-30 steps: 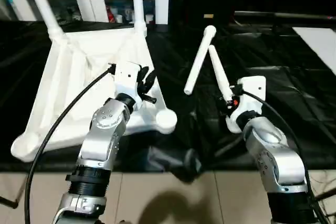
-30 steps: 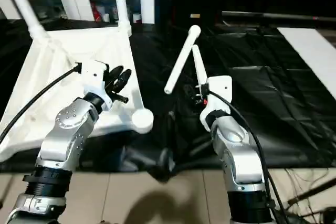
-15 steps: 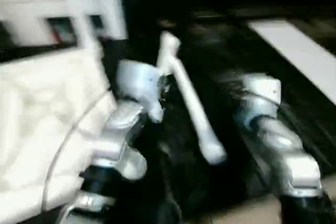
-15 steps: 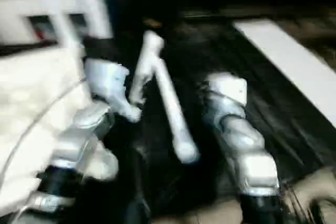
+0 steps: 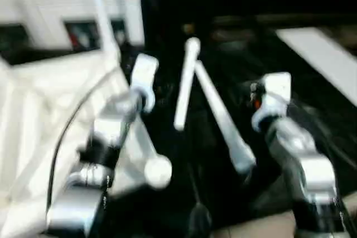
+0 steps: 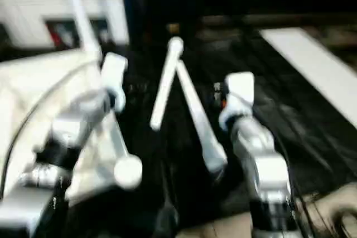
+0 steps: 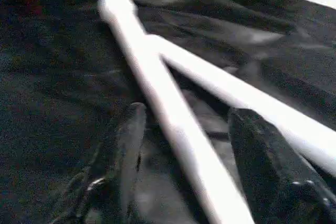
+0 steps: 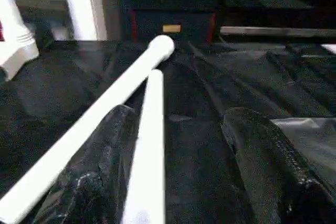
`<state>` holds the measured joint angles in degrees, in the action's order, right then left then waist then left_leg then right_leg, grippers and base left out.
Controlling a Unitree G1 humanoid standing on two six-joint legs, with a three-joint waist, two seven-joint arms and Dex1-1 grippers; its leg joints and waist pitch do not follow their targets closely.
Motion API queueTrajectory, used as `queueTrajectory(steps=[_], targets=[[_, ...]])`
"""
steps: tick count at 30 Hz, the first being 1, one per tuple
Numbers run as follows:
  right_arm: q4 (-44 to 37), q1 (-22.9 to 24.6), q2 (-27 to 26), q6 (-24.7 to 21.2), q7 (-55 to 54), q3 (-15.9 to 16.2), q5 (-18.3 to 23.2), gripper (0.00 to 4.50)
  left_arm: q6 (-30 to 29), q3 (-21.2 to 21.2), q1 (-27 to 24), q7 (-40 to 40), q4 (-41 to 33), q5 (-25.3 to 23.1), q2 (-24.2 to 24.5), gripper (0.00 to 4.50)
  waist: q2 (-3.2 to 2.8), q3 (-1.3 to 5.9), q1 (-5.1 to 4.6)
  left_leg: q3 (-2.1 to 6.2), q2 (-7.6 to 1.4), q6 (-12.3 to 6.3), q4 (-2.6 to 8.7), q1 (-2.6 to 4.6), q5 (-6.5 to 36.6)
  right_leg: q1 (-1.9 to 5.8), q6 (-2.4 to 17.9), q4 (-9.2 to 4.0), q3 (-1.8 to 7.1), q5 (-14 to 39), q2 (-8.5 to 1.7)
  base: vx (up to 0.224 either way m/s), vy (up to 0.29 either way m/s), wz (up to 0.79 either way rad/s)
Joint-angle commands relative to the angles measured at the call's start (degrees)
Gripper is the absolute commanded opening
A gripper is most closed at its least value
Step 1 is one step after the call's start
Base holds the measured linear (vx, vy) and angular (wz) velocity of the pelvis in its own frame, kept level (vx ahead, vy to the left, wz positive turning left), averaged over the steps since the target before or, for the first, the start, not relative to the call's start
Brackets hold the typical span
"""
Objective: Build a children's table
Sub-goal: Pick table leg
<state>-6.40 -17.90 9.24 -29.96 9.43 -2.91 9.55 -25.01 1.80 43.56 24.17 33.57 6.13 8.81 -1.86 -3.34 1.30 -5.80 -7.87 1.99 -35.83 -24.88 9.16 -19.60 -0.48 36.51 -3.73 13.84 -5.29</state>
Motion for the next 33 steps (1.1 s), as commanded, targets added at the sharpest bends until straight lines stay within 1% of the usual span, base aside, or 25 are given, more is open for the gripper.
queueTrajectory(steps=[1,2,3,5,6,8,9,10,11,12,13,14,17,18,19,21,22,23,25,26,27,30,31,32,33], targets=[[0.8,-0.4,0.6,-1.0,0.2,-0.4,0.0,2.92,-0.9,0.7,1.7,1.8,3.5,-0.1,-0.9,3.03,0.4,3.43,-0.55,1.34,-3.54,4.87,6.6,2.3,26.3,1.06,9.7,-4.74,1.65,8.8,-3.68,0.0,0.0,0.0],[1.0,-0.5,0.8,-1.1,0.2,-0.4,0.1,2.92,-1.1,0.6,2.6,2.4,5.2,-0.2,-1.4,3.14,0.68,3.49,-0.5,0.9,-3.44,4.22,6.42,2.27,25.4,0.94,9.7,-5.11,1.8,11.0,-3.92,0.0,0.0,0.0],[1.1,-0.6,1.0,-1.1,0.2,-0.4,0.1,2.92,-1.4,0.3,3.4,2.7,6.8,-0.1,-2.0,3.19,0.78,3.62,-0.19,0.07,-3.59,2.66,6.06,2.38,22.0,0.45,9.6,-5.75,2.24,13.6,-4.32,0.0,0.0,0.0],[1.1,-0.6,1.3,-1.3,0.2,-0.5,0.1,2.92,-1.1,1.0,5.4,2.4,11.5,-1.5,-3.0,3.23,0.9,3.55,0.07,-0.44,-3.81,1.41,6.03,2.33,19.0,0.21,9.9,-5.94,2.33,12.8,-4.21,0.0,0.0,0.0],[1.1,-0.6,1.3,-1.4,0.2,-0.5,0.1,2.92,-1.2,1.4,5.7,2.4,12.2,-1.8,-3.2,3.5,1.02,3.53,0.26,-0.66,-3.96,0.78,6.17,2.21,17.5,0.26,9.9,-5.93,2.27,12.0,-4.05,0.0,0.0,0.0],[1.0,-0.6,1.4,-1.6,0.4,-0.6,-0.1,2.92,-1.2,2.4,6.3,2.5,13.7,-2.0,-3.2,3.58,1.04,3.65,0.41,-0.87,-4.01,0.33,6.23,2.14,16.2,0.37,10.1,-5.76,2.18,10.7,-3.97,0.0,0.0,0.0],[1.0,-0.6,1.6,-1.9,0.5,-0.6,-0.2,2.92,-1.2,3.9,6.7,2.3,15.3,-3.2,-3.0,3.61,1.12,4.07,0.74,-1.31,-4.14,-0.82,6.06,1.97,12.3,0.56,10.5,-5.35,2.15,6.1,-3.9,0.0,0.0,0.0],[1.0,-0.6,1.6,-1.9,0.5,-0.6,-0.2,2.92,-1.2,3.9,6.7,2.3,15.3,-3.2,-3.0,3.75,1.11,4.18,0.89,-1.57,-4.17,-1.34,6.03,2.1,11.6,0.38,10.6,-5.36,2.18,4.5,-3.84,0.0,0.0,0.0],[1.1,-0.6,1.7,-2.0,0.6,-0.7,-0.2,2.92,-1.2,4.6,6.7,2.2,16.1,-4.0,-2.9,3.75,1.08,4.28,1.06,-1.91,-4.15,-2.29,5.84,2.17,10.5,0.26,11.4,-5.1,2.23,1.3,-3.72,0.0,0.0,0.0],[1.1,-0.6,1.8,-2.1,0.6,-0.6,-0.1,2.92,-1.2,5.0,6.8,2.1,17.3,-4.5,-2.9,3.98,1.05,4.24,1.08,-1.94,-4.23,-2.7,5.87,2.13,10.1,0.24,11.6,-5.02,2.24,0.4,-3.68,0.0,0.0,0.0],[1.1,-0.6,1.8,-2.2,0.6,-0.6,-0.1,2.92,-1.2,4.9,6.9,2.1,17.7,-4.6,-2.9,3.98,1.11,4.18,1.11,-2.1,-4.27,-3.33,5.8,2.17,9.7,0.24,12.1,-4.97,2.19,-0.7,-3.54,0.0,0.0,0.0],[1.0,-0.6,1.9,-2.3,0.7,-0.5,-0.1,2.92,-0.5,5.7,6.8,1.8,18.2,-5.6,-2.6,4.08,0.97,4.21,1.23,-2.24,-4.46,-3.54,5.8,2.48,9.8,0.1,12.8,-4.86,2.17,-1.1,-3.56,0.0,0.0,0.0],[1.1,-0.7,2.1,-2.5,0.9,-0.3,0.0,2.92,1.0,6.8,6.9,0.9,19.7,-7.7,-1.9,4.4,1.0,4.2,1.3,-2.43,-4.53,-4.05,5.77,2.49,9.6,0.16,13.0,-4.84,2.22,-1.4,-3.41,0.0,0.0,0.0],[1.2,-0.7,2.2,-2.7,1.0,-0.1,0.0,2.92,1.4,6.9,7.1,0.9,20.4,-8.1,-1.7,4.45,1.23,4.18,1.24,-2.53,-4.56,-4.09,5.79,2.56,9.7,0.14,13.0,-4.87,2.26,-1.3,-3.34,0.0,0.0,0.0],[1.2,-0.7,2.2,-2.8,1.1,0.1,0.0,2.92,1.5,7.0,7.2,1.3,20.7,-8.2,-1.7,4.48,1.1,4.19,1.34,-2.59,-4.62,-4.03,5.85,2.64,9.7,0.12,13.1,-4.83,2.29,-0.9,-3.39,0.0,0.0,0.0],[1.3,-0.7,2.2,-2.9,1.2,0.2,0.0,2.92,1.2,7.1,7.2,1.8,20.9,-8.2,-1.6,4.48,1.29,4.24,1.36,-2.72,-4.64,-3.97,5.83,2.61,9.5,0.11,13.1,-4.76,2.34,-1.0,-3.37,0.0,0.0,0.0],[1.3,-0.7,2.3,-3.1,1.5,0.5,0.0,2.92,1.0,7.5,7.2,2.2,21.3,-8.4,-1.3,4.48,1.24,4.16,1.52,-2.9,-4.7,-3.93,5.85,2.73,9.8,-0.13,13.1,-4.82,2.48,-0.4,-3.37,0.0,0.0,0.0],[1.4,-0.8,2.3,-3.2,1.8,0.7,0.0,2.92,0.9,7.6,7.2,2.3,21.4,-8.3,-1.2,4.48,1.36,4.14,1.68,-3.01,-4.69,-3.91,5.84,2.74,9.9,-0.21,13.0,-4.84,2.59,0.0,-3.38,0.0,0.0,0.0],[1.4,-0.9,2.3,-3.4,1.9,0.7,0.1,2.92,0.4,7.5,7.3,2.6,21.9,-8.3,-1.1,4.48,1.4,4.15,1.95,-3.15,-4.68,-3.91,5.78,2.78,9.6,-0.28,12.8,-4.84,2.72,0.1,-3.41,0.0,0.0,0.0],[1.5,-0.9,2.4,-3.4,2.0,0.8,0.0,2.92,0.4,7.4,7.4,2.6,22.2,-8.4,-1.1,4.32,1.37,4.11,2.11,-3.23,-4.69,-3.96,5.79,2.83,9.7,-0.41,12.7,-4.91,2.79,0.4,-3.39,0.0,0.0,0.0],[1.5,-0.9,2.4,-3.4,2.0,0.8,0.0,2.92,0.4,7.4,7.4,2.6,22.2,-8.4,-1.1,4.32,1.35,4.12,2.26,-3.29,-4.73,-3.92,5.76,2.92,9.7,-0.5,12.7,-4.92,2.86,0.3,-3.41,0.0,0.0,0.0],[1.6,-1.2,2.4,-3.5,2.0,0.6,-0.1,2.92,0.1,6.0,8.1,3.1,22.8,-7.6,-1.3,4.11,1.35,4.02,2.38,-3.28,-4.69,-3.84,5.81,2.84,9.5,-0.54,12.5,-4.86,2.87,0.0,-3.34,0.0,0.0,0.0],[1.6,-1.2,2.4,-3.5,2.0,0.6,-0.1,2.92,0.1,5.9,8.1,3.2,22.8,-7.5,-1.3,3.92,1.34,4.03,2.38,-3.28,-4.7,-3.8,5.82,2.85,9.5,-0.53,12.5,-4.86,2.87,0.0,-3.34,0.0,0.0,0.0],[1.6,-1.2,2.4,-3.5,1.9,0.6,-0.1,2.92,0.1,5.9,8.2,3.3,22.8,-7.5,-1.3,3.92,1.39,4.0,2.37,-3.3,-4.69,-3.79,5.84,2.87,9.7,-0.56,12.5,-4.88,2.88,0.2,-3.32,0.0,0.0,0.0],[1.6,-1.2,2.5,-3.5,1.9,0.5,-0.1,2.92,0.1,5.9,8.2,3.5,22.9,-7.4,-1.3,3.72,1.39,3.94,2.35,-3.3,-4.66,-3.72,5.86,2.8,9.9,-0.54,12.4,-4.94,2.89,0.6,-3.33,0.0,0.0,0.0]])
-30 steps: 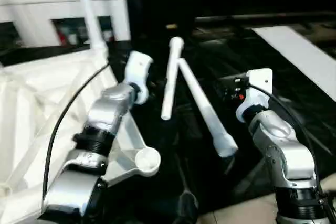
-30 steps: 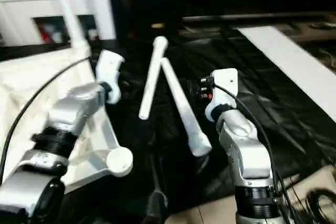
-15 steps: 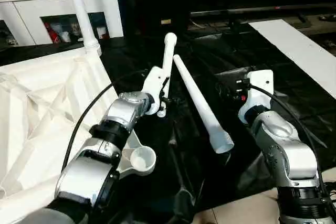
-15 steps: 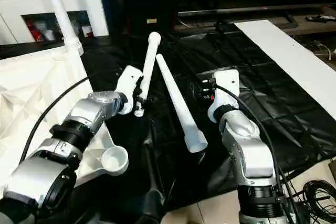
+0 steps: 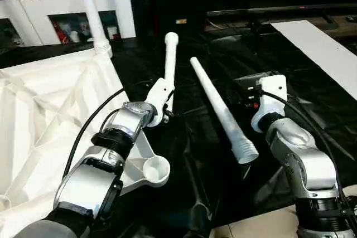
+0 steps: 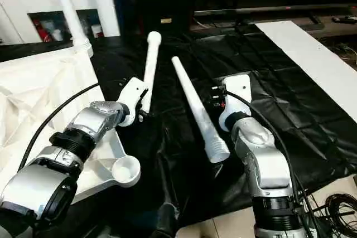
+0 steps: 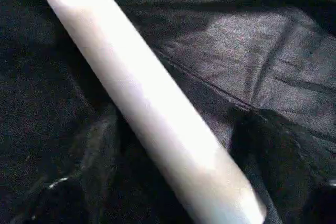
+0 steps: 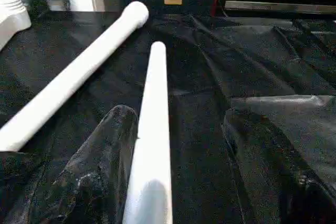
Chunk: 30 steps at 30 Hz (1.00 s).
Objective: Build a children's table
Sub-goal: Pick table leg
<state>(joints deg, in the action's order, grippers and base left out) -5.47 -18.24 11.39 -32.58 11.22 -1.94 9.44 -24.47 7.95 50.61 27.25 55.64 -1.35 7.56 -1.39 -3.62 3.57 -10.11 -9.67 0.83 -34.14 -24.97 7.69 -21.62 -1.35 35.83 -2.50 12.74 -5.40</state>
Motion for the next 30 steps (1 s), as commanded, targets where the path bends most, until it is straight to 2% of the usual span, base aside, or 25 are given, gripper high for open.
queueTrajectory(steps=[1,14,15,19,20,23,24,26,30], targets=[[0.6,-0.8,0.4,-0.9,0.1,-0.4,0.0,2.92,-0.4,-0.3,1.2,0.5,0.8,0.3,0.0,3.67,0.91,4.17,0.1,1.0,-2.82,-2.51,4.18,2.87,11.5,1.44,13.2,-4.3,1.67,2.0,-3.23,0.0,0.0,0.0],[1.6,-0.5,1.1,-2.2,-0.8,0.1,-1.4,2.92,0.0,0.9,0.0,5.8,-0.5,0.0,0.5,2.68,0.96,3.82,-0.01,0.96,-2.95,-1.41,4.55,3.01,13.7,1.11,12.9,-4.69,1.86,4.9,-3.25,0.0,0.0,0.0],[2.0,-0.6,1.2,-2.2,-1.1,0.0,-1.6,2.92,-0.1,0.9,-0.1,5.9,-0.6,0.1,0.6,2.58,1.33,3.81,-0.04,0.92,-2.91,-1.42,4.54,2.92,13.6,1.17,12.8,-4.71,1.86,4.9,-3.23,0.0,0.0,0.0],[3.0,-1.1,1.1,-1.9,-1.1,-0.1,-1.8,2.92,0.0,0.6,-0.3,6.1,-1.0,0.2,1.1,2.33,1.19,3.96,0.18,0.94,-2.98,-1.97,4.48,2.95,12.3,1.22,12.8,-4.53,1.87,3.9,-3.34,0.0,0.0,0.0],[3.6,-1.5,1.0,-1.5,-1.0,0.0,-2.0,2.92,0.2,0.3,-0.3,5.9,-1.2,0.2,1.5,2.22,0.98,4.06,0.21,0.94,-2.96,-2.16,4.42,2.87,11.5,1.26,13.1,-4.38,1.82,2.4,-3.26,0.0,0.0,0.0],[4.6,-1.8,0.8,-0.7,-1.2,0.2,-2.2,2.92,0.5,-0.1,-0.3,5.9,-1.5,0.1,2.1,1.99,1.03,4.09,0.14,0.91,-2.89,-2.26,4.39,2.81,11.1,1.31,13.4,-4.26,1.79,1.3,-3.18,0.0,0.0,0.0],[4.8,-1.9,0.7,-0.4,-1.3,0.3,-2.3,2.92,1.0,-0.5,-0.2,5.6,-1.7,0.1,2.4,1.9,0.53,4.19,0.3,0.98,-2.94,-2.1,4.39,2.96,11.3,1.27,13.5,-4.2,1.79,1.1,-3.22,0.0,0.0,0.0],[4.9,-2.0,0.6,0.1,-1.4,0.4,-2.4,2.92,1.8,-1.2,-0.1,5.1,-2.1,0.4,2.9,1.78,0.72,4.2,0.27,0.92,-2.99,-1.75,4.43,3.04,11.9,1.28,13.6,-4.24,1.82,0.8,-3.15,0.0,0.0,0.0],[4.8,-2.0,0.4,1.2,-1.4,0.3,-2.4,2.92,4.3,-4.6,-0.1,3.4,-5.3,2.6,4.3,1.52,0.63,4.22,0.31,0.95,-3.06,-1.25,4.52,3.0,12.4,1.38,13.9,-4.13,1.8,0.4,-3.25,0.0,0.0,0.0]])
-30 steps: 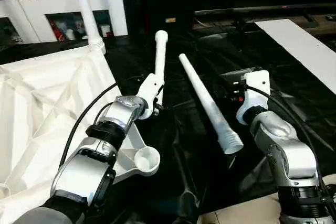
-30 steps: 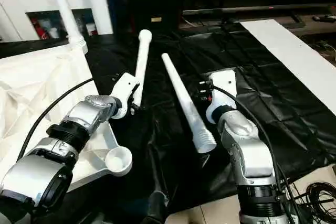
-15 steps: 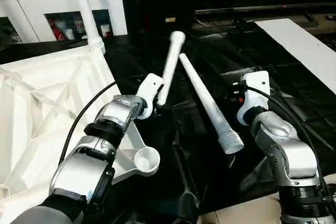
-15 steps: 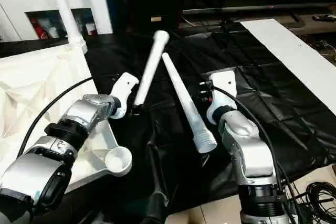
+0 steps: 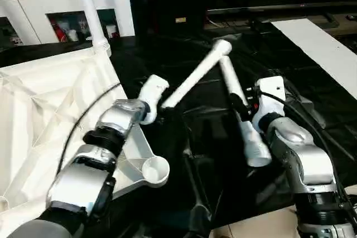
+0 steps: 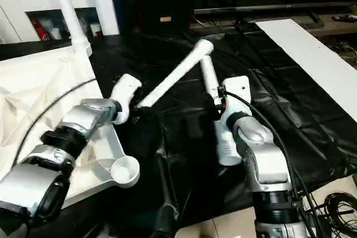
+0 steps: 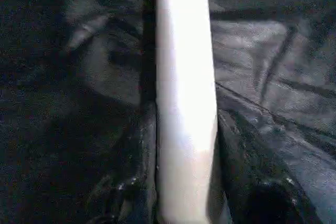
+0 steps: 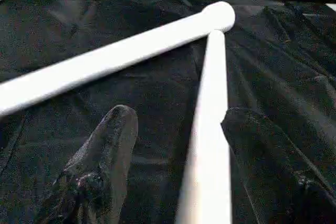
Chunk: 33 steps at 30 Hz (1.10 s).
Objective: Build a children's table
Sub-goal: Pick table leg
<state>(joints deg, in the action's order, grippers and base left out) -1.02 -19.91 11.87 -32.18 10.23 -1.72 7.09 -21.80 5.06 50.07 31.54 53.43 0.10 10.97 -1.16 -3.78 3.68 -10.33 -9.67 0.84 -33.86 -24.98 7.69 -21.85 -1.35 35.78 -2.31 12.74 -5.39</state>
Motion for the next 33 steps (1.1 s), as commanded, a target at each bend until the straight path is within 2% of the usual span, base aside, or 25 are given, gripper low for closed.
queueTrajectory(steps=[1,6,8,10,11,12,13,14,16,17,19,20,21,22,23,24,25,26,27,28,29,30,33], targets=[[0.4,-0.3,-0.1,0.8,-0.4,0.0,0.0,2.92,1.6,-1.7,0.4,-0.9,-3.0,1.2,0.8,1.47,0.44,4.38,0.17,1.16,-3.05,-1.23,4.23,3.0,12.5,1.61,13.9,-4.07,1.61,0.4,-3.23,0.0,0.0,0.0],[1.0,-0.8,-0.1,2.5,-0.4,-0.8,0.0,2.92,5.7,-4.0,-0.2,-2.6,-6.2,2.2,2.4,1.39,0.4,4.5,0.08,1.12,-3.0,-1.17,4.16,2.95,12.0,1.63,13.6,-3.9,1.61,-0.2,-3.05,0.0,0.0,0.0],[1.2,-1.2,-0.5,3.5,-0.8,-1.7,0.2,2.92,10.6,-5.9,-0.2,-3.6,-7.8,2.7,3.8,1.39,0.33,4.63,0.15,1.11,-2.99,-1.27,4.05,3.03,11.7,1.62,13.5,-3.88,1.6,-0.5,-3.09,0.0,0.0,0.0],[1.2,-1.3,-0.6,4.1,-1.0,-2.0,0.2,2.92,12.5,-6.6,-0.2,-3.1,-8.6,3.1,4.3,1.38,0.33,4.66,0.06,1.09,-2.96,-1.22,4.05,2.99,11.4,1.64,13.5,-3.74,1.59,-0.8,-3.01,0.0,0.0,0.0],[0.7,-1.6,-0.6,5.6,-1.0,-2.5,0.3,2.92,13.3,-6.9,-0.5,-0.5,-10.5,4.0,5.2,1.38,0.12,4.77,0.18,1.11,-3.01,-1.08,4.02,3.01,11.2,1.65,13.4,-3.72,1.59,-0.9,-3.17,0.0,0.0,0.0],[0.5,-1.8,-0.5,6.3,-1.0,-2.7,0.3,2.92,14.6,-7.0,-0.7,0.6,-11.5,4.1,5.7,1.38,0.18,4.71,0.09,1.07,-3.03,-1.02,4.03,3.03,11.0,1.54,13.3,-3.63,1.57,-1.3,-3.01,0.0,0.0,0.0],[0.1,-2.7,1.5,10.7,0.3,-2.4,-0.8,2.92,16.5,-6.1,-1.5,5.5,-14.9,4.5,7.6,1.38,-0.05,4.82,0.24,1.09,-3.08,-0.83,4.04,3.14,11.1,1.54,13.3,-3.6,1.54,-1.1,-3.07,0.0,0.0,0.0],[-0.2,-3.1,2.7,13.3,1.2,-2.1,-1.6,2.92,18.0,-5.2,-1.9,7.2,-16.2,3.9,8.7,1.38,0.0,4.87,0.14,1.03,-3.15,-0.45,4.03,3.07,10.9,1.55,13.0,-3.45,1.54,-1.6,-2.97,0.0,0.0,0.0],[-0.4,-3.4,3.7,15.1,1.9,-1.8,-2.1,3.2,19.3,-4.6,-2.0,8.2,-17.0,3.3,9.7,1.38,-0.02,4.83,0.09,1.0,-3.18,-0.18,4.0,3.17,10.7,1.51,12.8,-3.33,1.54,-2.2,-2.81,0.0,0.0,0.0],[-0.1,-5.0,7.0,18.3,3.5,-1.3,-3.9,3.27,20.2,-2.9,-1.6,9.9,-18.3,1.2,13.1,1.37,-0.03,4.78,0.12,0.96,-3.1,0.05,3.97,3.17,11.2,1.51,12.4,-3.19,1.56,-2.0,-2.76,0.0,0.0,0.0],[0.4,-6.5,11.1,21.6,4.6,0.4,-7.6,3.27,20.9,-1.8,-1.2,11.4,-19.7,-0.3,16.2,1.37,0.08,4.67,0.03,0.9,-3.06,0.37,3.93,3.2,11.6,1.57,11.7,-3.34,1.65,-0.6,-2.79,0.0,0.0,0.0],[0.8,-7.2,14.1,23.7,5.1,2.3,-10.9,3.27,20.7,-1.5,-1.1,12.6,-20.8,-0.6,17.7,1.37,0.08,4.63,0.04,0.84,-3.09,0.66,3.95,3.25,11.8,1.49,11.4,-3.4,1.66,0.1,-2.71,0.0,0.0,0.0],[1.6,-8.1,17.9,26.8,5.1,5.1,-15.7,3.37,20.4,-1.2,-1.2,14.3,-22.3,-0.6,19.1,1.37,0.26,4.6,0.15,0.88,-3.12,1.59,3.81,3.32,11.2,1.65,11.1,-3.35,1.64,0.8,-2.73,0.0,0.0,0.0],[4.3,-10.6,24.3,32.3,4.0,9.7,-24.9,3.44,19.0,-0.8,-2.0,17.7,-25.8,-0.3,22.1,1.37,0.19,4.49,0.1,0.77,-3.09,1.99,3.83,3.38,11.1,1.45,11.1,-3.36,1.65,1.2,-2.7,0.0,0.0,0.0],[4.9,-11.2,25.3,33.2,3.7,10.3,-26.3,3.48,18.8,-0.7,-2.3,18.4,-26.6,-0.3,22.7,1.37,0.69,4.4,-0.21,0.54,-2.95,2.17,3.78,3.33,11.7,1.46,11.3,-3.54,1.72,2.3,-2.67,0.0,0.0,0.0],[6.5,-12.5,27.1,35.1,2.9,11.3,-29.1,3.48,17.9,-0.6,-2.9,19.6,-28.4,-0.4,23.9,1.37,0.52,4.34,-0.18,0.62,-2.99,2.06,3.67,3.3,12.2,1.45,11.7,-3.39,1.82,3.1,-2.96,0.0,0.0,0.0],[7.9,-13.5,28.4,36.8,2.2,12.0,-31.3,3.48,17.1,-0.7,-3.4,20.6,-30.1,-0.4,24.9,1.37,0.71,4.24,-0.25,0.58,-3.0,1.52,3.66,3.21,12.7,1.52,11.9,-3.53,1.88,4.6,-3.04,0.0,0.0,0.0],[9.0,-14.3,29.3,37.8,1.8,12.6,-32.8,3.48,16.6,-0.7,-3.9,21.4,-31.4,-0.3,25.6,1.37,0.6,4.25,-0.23,0.59,-3.07,1.4,3.65,3.33,12.9,1.39,12.0,-3.63,1.88,5.1,-3.06,0.0,0.0,0.0],[9.7,-14.7,29.7,38.2,1.6,13.0,-33.7,3.48,16.4,-0.7,-4.2,21.9,-32.1,-0.3,25.9,1.37,0.7,4.15,-0.29,0.44,-3.08,0.56,3.49,3.47,13.2,1.32,12.5,-3.75,2.04,5.1,-2.94,0.0,0.0,0.0],[11.3,-15.7,30.5,39.4,0.7,13.8,-35.5,3.67,15.9,-0.7,-5.0,23.3,-33.7,0.1,26.9,1.37,0.61,4.25,-0.21,0.53,-3.13,0.51,3.45,3.43,12.8,1.32,12.7,-3.55,1.97,4.7,-2.95,0.0,0.0,0.0],[13.0,-16.7,31.0,40.0,0.3,14.4,-36.4,3.78,15.6,-0.6,-5.9,24.9,-35.6,0.5,27.8,1.37,1.02,4.37,-0.45,0.47,-3.09,0.1,3.43,3.25,11.7,1.46,12.9,-3.38,1.87,3.5,-2.74,0.0,0.0,0.0],[14.8,-17.7,31.4,40.8,-0.2,15.1,-37.4,3.85,14.5,-0.5,-6.8,26.5,-37.7,1.4,28.8,1.37,1.12,4.45,-0.43,0.43,-3.11,-0.39,3.29,3.34,11.2,1.51,13.2,-3.24,1.9,2.9,-2.8,0.0,0.0,0.0],[20.4,-21.1,32.0,43.3,-2.7,17.2,-40.4,3.84,10.5,0.2,-8.8,30.0,-43.6,3.9,31.9,1.37,1.2,4.41,-0.53,0.22,-3.04,-1.12,3.06,3.31,10.0,1.43,14.0,-2.94,1.87,1.5,-2.49,0.0,0.0,0.0]])
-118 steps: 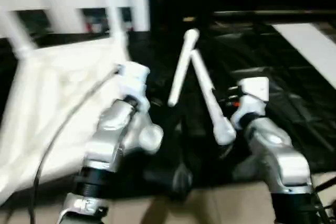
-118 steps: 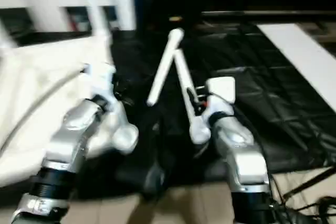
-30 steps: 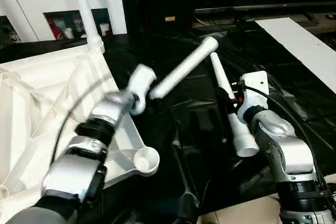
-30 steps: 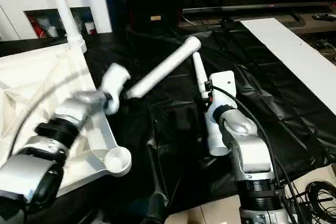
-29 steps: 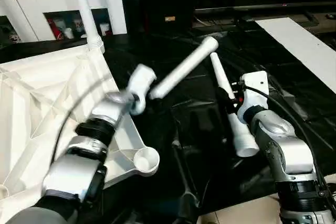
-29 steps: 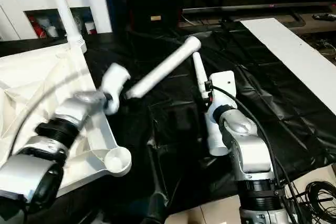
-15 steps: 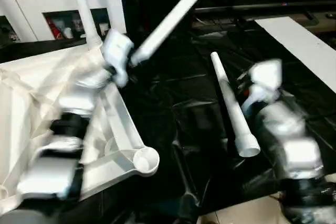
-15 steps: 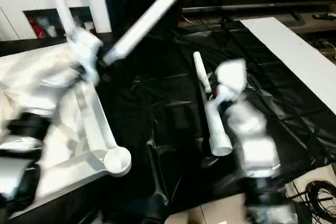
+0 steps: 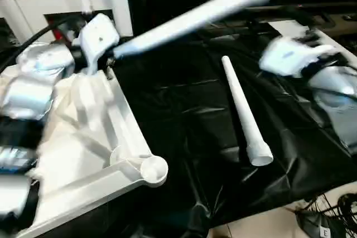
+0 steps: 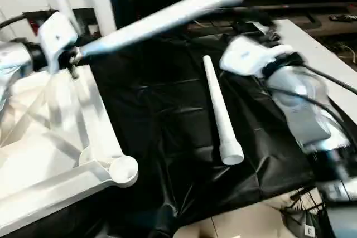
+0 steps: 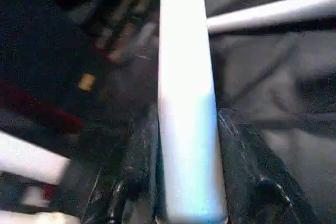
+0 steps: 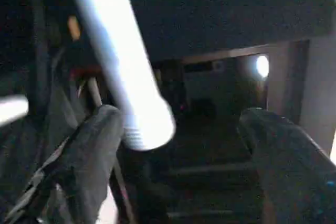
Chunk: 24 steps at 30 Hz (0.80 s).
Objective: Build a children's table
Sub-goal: Pick table leg
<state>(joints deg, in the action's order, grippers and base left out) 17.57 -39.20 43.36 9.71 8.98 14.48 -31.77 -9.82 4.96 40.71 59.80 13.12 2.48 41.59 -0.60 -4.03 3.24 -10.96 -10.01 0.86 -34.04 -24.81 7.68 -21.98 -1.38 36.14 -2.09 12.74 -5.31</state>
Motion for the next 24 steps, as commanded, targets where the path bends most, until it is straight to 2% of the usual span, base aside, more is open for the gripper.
queueTrajectory(steps=[1,4,9,14,17,24], targets=[[1.9,-1.9,0.5,1.4,-1.5,1.0,-1.5,3.84,-1.5,0.4,0.5,1.8,-3.3,1.5,1.4,1.37,0.54,4.68,-0.08,0.8,-2.65,-1.19,3.22,3.22,10.1,1.46,14.1,-3.31,1.65,1.5,-2.48,0.0,0.0,0.0],[5.0,-3.8,0.8,1.9,-3.6,2.8,-3.6,3.84,-2.5,0.6,0.0,3.2,-5.1,2.1,2.9,1.37,0.91,4.56,-0.05,0.59,-2.65,-1.19,3.06,3.1,9.5,1.59,14.0,-3.21,1.7,0.8,-2.36,0.0,0.0,0.0],[13.9,-6.5,0.5,6.1,-3.4,5.6,-7.7,3.84,-5.0,-2.4,-1.1,5.4,-11.0,5.4,4.4,1.37,0.88,4.53,-0.14,0.5,-2.75,0.23,2.87,3.16,10.6,1.47,13.8,-3.06,1.73,0.9,-2.24,0.0,0.0,0.0],[17.0,-7.2,0.1,7.6,-5.0,6.2,-8.4,3.84,-6.7,-3.1,-1.9,9.7,-14.8,9.0,6.4,1.37,1.08,4.52,-0.35,0.45,-2.57,0.91,2.78,3.07,11.5,1.57,13.4,-2.98,1.78,0.9,-2.01,0.0,0.0,0.0],[17.5,-7.3,0.1,8.8,-5.6,6.8,-8.7,3.84,-6.3,-4.2,-2.1,8.9,-15.6,9.7,6.3,1.37,1.22,4.49,-0.41,0.42,-2.61,0.85,2.7,3.03,11.5,1.59,13.3,-2.95,1.82,0.7,-2.01,0.0,0.0,0.0],[19.6,-7.7,-0.6,11.6,-5.2,8.1,-9.0,3.84,-5.4,-5.3,-1.9,7.2,-16.0,10.7,5.4,1.37,1.3,4.32,-0.57,0.44,-2.64,2.3,2.73,3.17,15.3,1.18,12.6,-3.25,1.9,5.6,-2.0,0.0,0.0,0.0]])
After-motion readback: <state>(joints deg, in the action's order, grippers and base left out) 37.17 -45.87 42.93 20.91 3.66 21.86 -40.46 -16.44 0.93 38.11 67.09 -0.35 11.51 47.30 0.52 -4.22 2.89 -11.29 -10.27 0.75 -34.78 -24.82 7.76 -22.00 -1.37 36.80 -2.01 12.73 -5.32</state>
